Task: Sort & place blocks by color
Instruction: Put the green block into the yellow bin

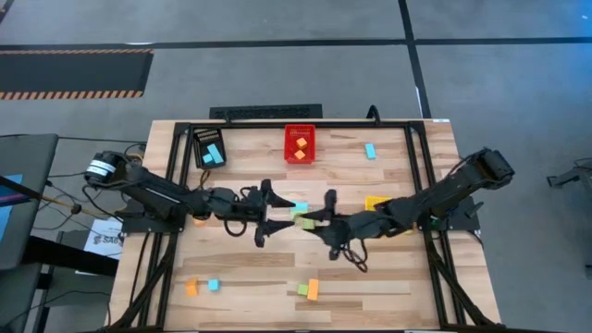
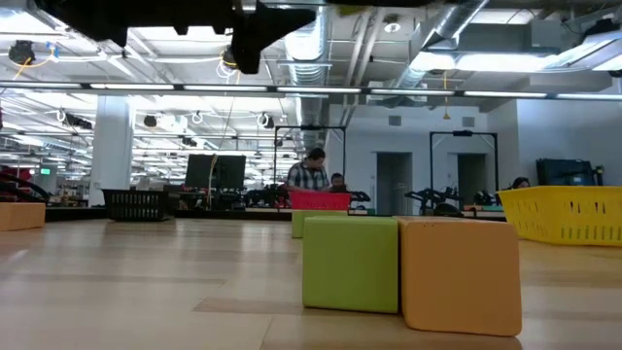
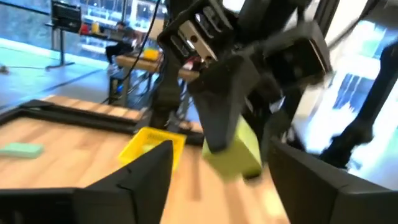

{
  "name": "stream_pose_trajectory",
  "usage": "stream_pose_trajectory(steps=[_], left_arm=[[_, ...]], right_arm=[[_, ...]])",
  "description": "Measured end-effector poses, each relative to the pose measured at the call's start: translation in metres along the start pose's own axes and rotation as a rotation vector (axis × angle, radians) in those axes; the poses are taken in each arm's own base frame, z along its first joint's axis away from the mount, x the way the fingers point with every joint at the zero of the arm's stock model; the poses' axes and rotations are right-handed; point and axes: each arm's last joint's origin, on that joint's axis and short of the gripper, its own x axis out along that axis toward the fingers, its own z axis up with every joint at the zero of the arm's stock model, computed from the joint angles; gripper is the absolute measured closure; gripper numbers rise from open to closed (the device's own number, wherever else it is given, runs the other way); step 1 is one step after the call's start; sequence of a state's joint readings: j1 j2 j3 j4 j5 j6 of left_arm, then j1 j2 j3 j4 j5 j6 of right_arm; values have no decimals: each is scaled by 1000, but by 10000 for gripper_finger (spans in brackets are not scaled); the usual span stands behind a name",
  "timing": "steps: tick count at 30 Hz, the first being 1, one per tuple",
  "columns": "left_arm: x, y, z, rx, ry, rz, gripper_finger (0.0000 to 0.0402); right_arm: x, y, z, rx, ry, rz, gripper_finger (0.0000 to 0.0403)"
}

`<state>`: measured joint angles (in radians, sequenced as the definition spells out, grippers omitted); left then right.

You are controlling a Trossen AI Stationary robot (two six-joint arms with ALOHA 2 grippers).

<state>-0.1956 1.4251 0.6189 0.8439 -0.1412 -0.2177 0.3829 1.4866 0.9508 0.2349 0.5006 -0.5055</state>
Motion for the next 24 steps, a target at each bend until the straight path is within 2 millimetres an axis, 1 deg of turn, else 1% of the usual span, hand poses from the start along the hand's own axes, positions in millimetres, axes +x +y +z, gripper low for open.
stream_pose_trajectory(steps=[3, 5, 7, 9, 11, 14, 18, 20, 24], left_arm=[[-11, 6, 7, 51, 77, 80, 133], [-20, 9, 11, 80, 141, 159, 127], [-28, 11, 14, 112, 179, 236, 126], [-35, 14, 16, 147, 210, 306, 127], [-40, 15, 17, 172, 234, 352, 129], [-42, 17, 18, 210, 236, 407, 133], [-40, 19, 19, 270, 221, 464, 137], [-40, 22, 18, 286, 227, 485, 139], [-40, 26, 20, 286, 223, 498, 139]], right_arm=[[-24, -3, -9, 154, 154, 93, 278], [-41, -5, -20, 281, 301, 178, 278], [-58, -5, -33, 404, 468, 219, 278], [-75, -2, -47, 489, 635, 211, 278], [-90, 2, -60, 555, 767, 185, 276], [-109, 5, -75, 630, 930, 129, 265], [-124, 4, -92, 683, 1007, 74, 270], [-129, 2, -99, 713, 1011, 74, 278], [-136, -4, -111, 769, 1038, 73, 276]])
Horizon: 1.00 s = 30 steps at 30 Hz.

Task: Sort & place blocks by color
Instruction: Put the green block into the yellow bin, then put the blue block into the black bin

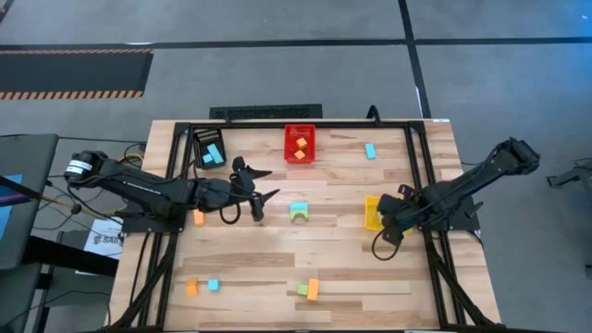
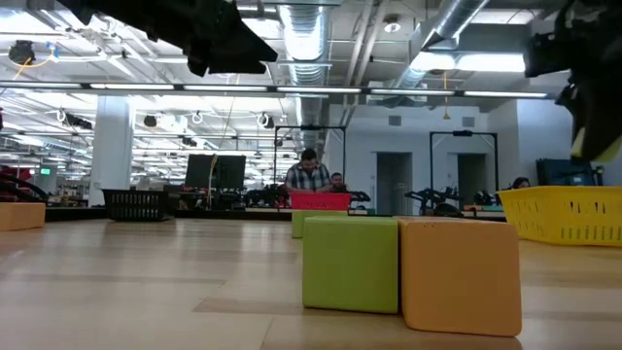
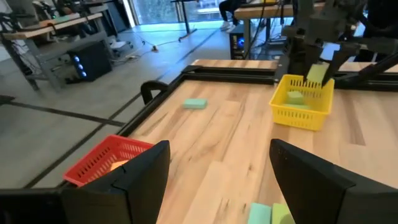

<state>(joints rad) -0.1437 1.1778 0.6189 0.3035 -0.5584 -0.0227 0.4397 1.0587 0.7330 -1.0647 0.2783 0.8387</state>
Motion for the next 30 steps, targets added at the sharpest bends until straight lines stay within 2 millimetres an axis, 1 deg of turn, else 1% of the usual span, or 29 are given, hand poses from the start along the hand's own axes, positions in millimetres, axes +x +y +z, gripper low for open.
stream_pose_trajectory(steps=[5, 13, 16, 24, 30], left_arm=[[1, 1, 0, 16, 3, -7, 139], [1, 1, -1, 76, 7, -18, 139], [1, 1, -1, 88, 11, -19, 139], [1, 1, -6, 141, 54, -22, 139], [1, 1, -6, 164, 53, -31, 139]], right_arm=[[2, -12, 0, 52, 1, 6, 253], [11, -22, 3, 125, 23, -30, 247], [11, -24, 4, 138, 35, -26, 230], [13, -28, 8, 152, 38, -30, 169], [10, -29, 9, 142, 5, -6, 155]])
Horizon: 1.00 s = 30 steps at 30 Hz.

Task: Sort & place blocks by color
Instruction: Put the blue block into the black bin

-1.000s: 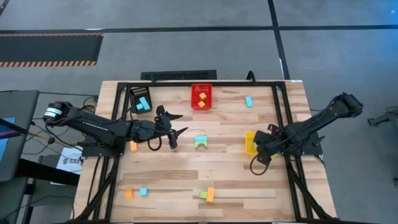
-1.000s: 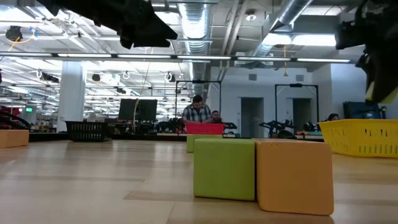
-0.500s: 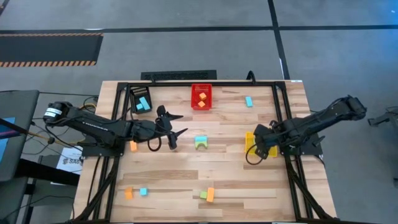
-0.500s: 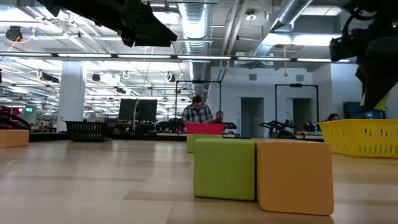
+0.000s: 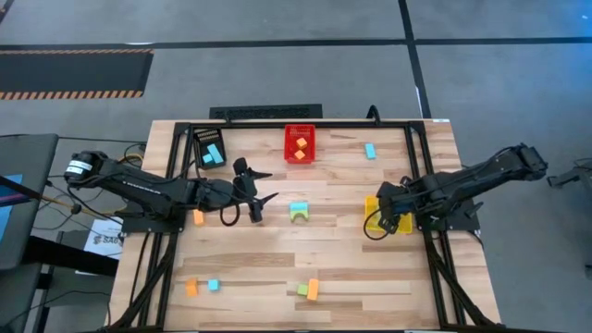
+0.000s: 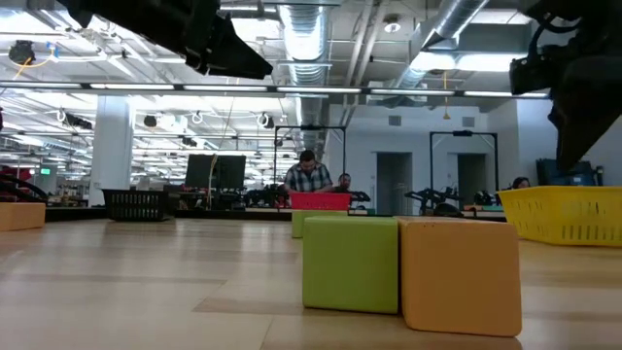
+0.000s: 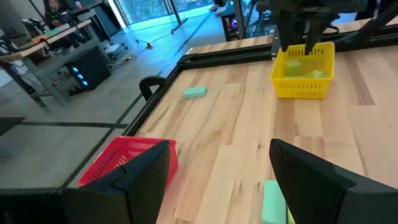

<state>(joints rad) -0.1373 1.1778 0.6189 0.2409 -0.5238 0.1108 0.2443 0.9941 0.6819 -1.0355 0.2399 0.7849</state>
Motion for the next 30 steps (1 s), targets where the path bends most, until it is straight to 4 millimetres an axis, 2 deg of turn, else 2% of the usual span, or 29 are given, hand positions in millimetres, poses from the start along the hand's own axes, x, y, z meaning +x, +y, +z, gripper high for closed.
stream_pose_trajectory(steps=[3, 7, 12, 15, 20, 25, 27, 30], left_arm=[[0, -2, 0, -1, -12, -98, 139], [8, -10, -5, -6, -9, -290, 139], [29, -24, -19, -17, 19, -320, 139], [42, -32, -27, -17, 14, -320, 139], [59, -40, -41, -44, 17, -337, 139], [67, -37, -50, -68, 54, -321, 139], [69, -33, -49, -94, 51, -304, 139], [72, -29, -47, -132, 61, -285, 139]], right_arm=[[-4, 4, 3, -20, -93, 45, 154], [-14, 17, 12, -104, -313, 104, 154], [-24, 34, 22, -186, -566, 121, 154], [-27, 45, 26, -217, -658, 124, 154], [-23, 62, 26, -323, -696, 139, 154], [-22, 78, 24, -424, -745, 162, 154], [-21, 75, 25, -414, -740, 131, 154], [-18, 59, 33, -313, -708, 52, 154]])
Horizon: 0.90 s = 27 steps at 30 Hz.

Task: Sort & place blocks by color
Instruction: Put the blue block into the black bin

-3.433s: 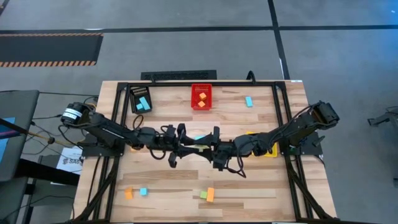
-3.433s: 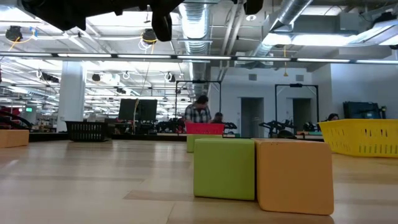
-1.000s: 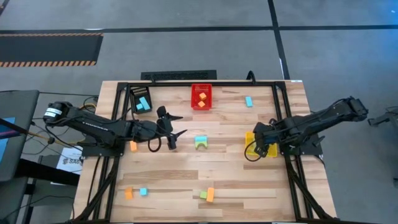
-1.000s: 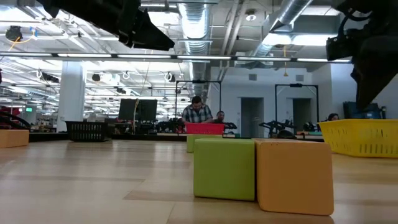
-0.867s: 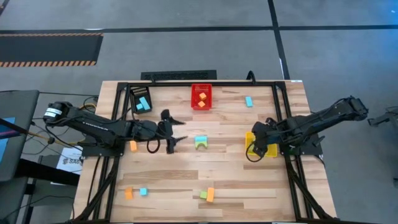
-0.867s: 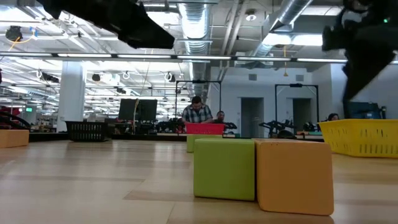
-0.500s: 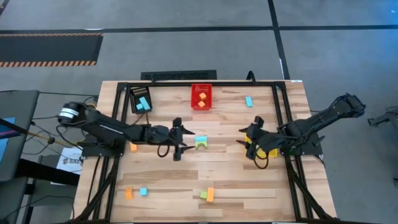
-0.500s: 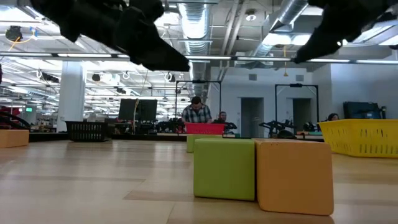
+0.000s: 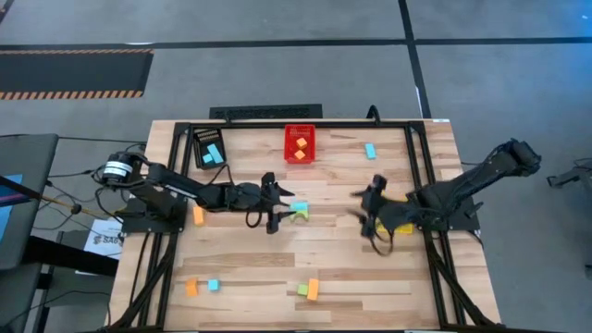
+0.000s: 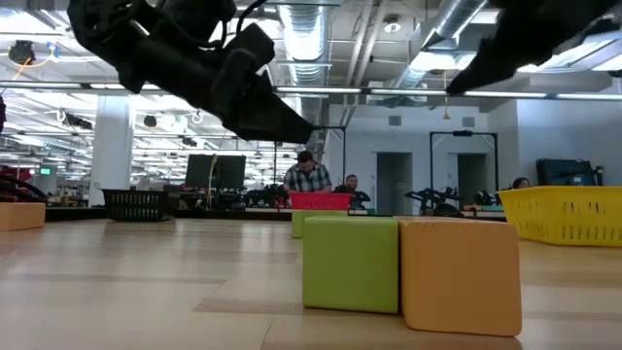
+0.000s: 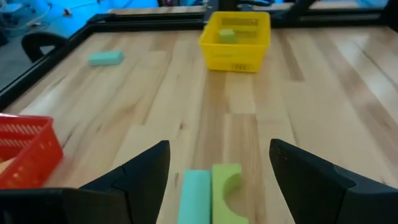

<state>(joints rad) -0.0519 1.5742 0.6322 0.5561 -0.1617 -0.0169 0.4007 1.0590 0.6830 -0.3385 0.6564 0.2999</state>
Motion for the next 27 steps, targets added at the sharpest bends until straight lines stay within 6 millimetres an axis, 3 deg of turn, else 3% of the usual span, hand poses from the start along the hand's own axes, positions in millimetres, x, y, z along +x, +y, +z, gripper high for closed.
stream_pose_trajectory(steps=[5, 10, 14, 17, 22, 27], left_arm=[[3, 3, 10, -11, 2, -9, 139], [6, 0, 19, -7, 15, -18, 139], [6, -2, 17, 0, 50, -23, 139], [5, -1, 16, -16, 67, -17, 139], [2, 4, 19, -27, 70, 6, 139], [2, 5, 18, -27, 78, 9, 139]], right_arm=[[22, -56, -1, 253, 106, -253, 154], [50, -103, -8, 398, 234, -286, 154], [70, -149, -27, 675, 323, -497, 154], [80, -178, -41, 780, 393, -557, 154], [97, -213, -51, 827, 482, -565, 154], [114, -233, -64, 821, 612, -587, 154]])
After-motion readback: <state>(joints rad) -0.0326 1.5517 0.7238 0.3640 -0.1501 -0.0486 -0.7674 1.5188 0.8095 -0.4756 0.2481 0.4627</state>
